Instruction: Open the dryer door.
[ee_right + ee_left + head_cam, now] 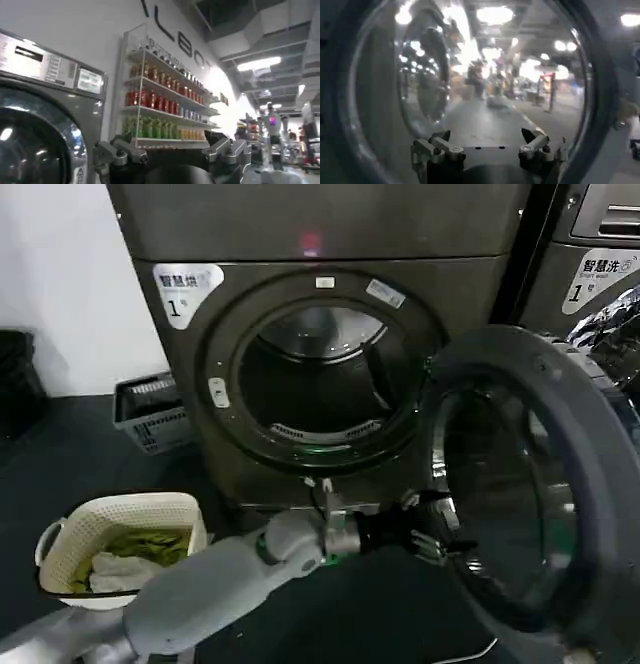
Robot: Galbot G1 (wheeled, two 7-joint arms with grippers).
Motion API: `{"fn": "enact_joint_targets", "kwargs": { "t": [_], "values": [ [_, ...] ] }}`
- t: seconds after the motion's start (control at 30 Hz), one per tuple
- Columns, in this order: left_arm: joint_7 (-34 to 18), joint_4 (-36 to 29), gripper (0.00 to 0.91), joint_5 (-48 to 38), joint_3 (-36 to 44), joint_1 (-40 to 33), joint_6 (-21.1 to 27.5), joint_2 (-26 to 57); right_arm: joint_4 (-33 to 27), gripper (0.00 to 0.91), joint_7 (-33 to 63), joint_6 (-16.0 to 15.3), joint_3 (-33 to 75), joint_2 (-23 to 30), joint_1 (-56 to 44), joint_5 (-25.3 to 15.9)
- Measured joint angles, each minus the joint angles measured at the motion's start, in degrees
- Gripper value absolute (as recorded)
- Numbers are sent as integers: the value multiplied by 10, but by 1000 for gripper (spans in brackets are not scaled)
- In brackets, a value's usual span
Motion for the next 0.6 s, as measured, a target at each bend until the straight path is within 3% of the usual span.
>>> {"fn": "enact_joint_targets", "kwargs": {
  "t": [0.6],
  "values": [
    [-31,64,907,24,56,-65,-28,-87,14,907,-10,2,33,11,-30,8]
  ]
}}
